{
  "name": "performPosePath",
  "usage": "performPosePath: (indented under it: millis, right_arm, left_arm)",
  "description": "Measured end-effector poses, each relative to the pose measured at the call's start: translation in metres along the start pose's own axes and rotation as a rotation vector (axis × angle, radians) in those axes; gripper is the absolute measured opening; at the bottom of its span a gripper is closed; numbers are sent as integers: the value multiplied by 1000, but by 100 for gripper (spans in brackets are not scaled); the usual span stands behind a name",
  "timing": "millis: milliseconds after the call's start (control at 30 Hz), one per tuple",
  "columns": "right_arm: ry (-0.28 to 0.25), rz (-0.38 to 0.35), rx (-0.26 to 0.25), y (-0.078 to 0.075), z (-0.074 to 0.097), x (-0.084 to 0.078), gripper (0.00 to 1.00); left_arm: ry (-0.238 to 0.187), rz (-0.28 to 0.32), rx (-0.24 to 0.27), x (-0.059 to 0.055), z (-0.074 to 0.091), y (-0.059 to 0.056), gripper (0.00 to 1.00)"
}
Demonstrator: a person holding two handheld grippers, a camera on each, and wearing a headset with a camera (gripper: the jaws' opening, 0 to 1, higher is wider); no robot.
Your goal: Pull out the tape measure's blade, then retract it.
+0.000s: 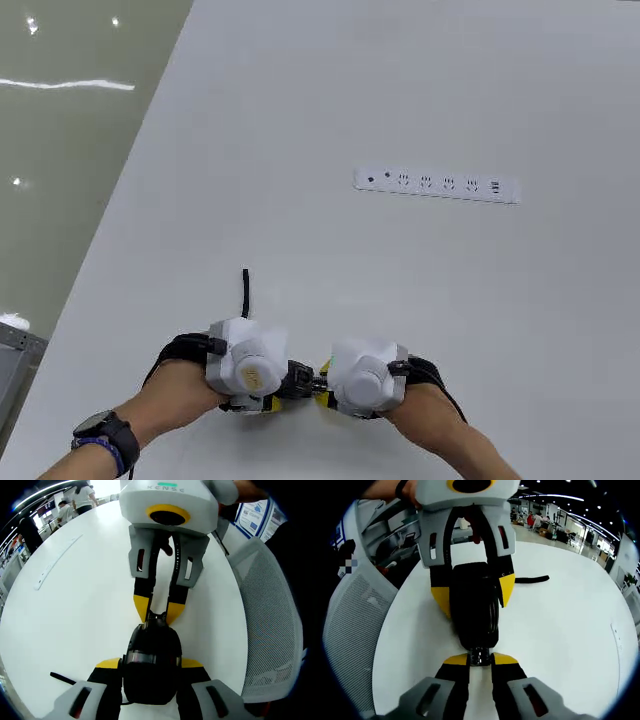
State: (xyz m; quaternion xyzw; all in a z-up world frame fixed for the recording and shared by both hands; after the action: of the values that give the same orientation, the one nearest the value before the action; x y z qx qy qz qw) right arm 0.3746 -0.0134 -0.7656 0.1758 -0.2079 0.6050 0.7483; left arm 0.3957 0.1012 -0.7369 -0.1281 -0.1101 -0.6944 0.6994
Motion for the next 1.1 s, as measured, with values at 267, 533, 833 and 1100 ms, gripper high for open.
performPosePath:
  millis: [267, 533, 833, 1100]
  right_arm:
    - [5, 24, 5, 1, 0, 0, 14]
    - [23, 38, 15, 3, 4, -5, 13]
    - [37, 41, 10, 0, 9, -13, 13]
    - [37, 28, 5, 1, 18, -26, 13]
  left_arm:
    - [14, 10, -14, 1, 0, 1, 39]
    - [30, 24, -22, 0, 0, 1, 38]
    - [60, 54, -26, 2, 0, 2, 38]
    - [73, 59, -39, 3, -1, 3, 38]
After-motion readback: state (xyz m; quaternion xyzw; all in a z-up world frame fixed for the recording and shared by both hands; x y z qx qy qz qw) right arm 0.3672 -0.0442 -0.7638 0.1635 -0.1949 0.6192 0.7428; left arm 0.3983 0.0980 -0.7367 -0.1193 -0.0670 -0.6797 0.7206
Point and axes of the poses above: the centre of the closed fingertips' face, and the gripper's own axes: z roughly backward along the fingers, y roughly to its left, x roughly out of its top, the point moved 8 cm from there along z, roughly backward along the fingers, and after that the axes turned 6 degrees about y, right-handed, at the moved point
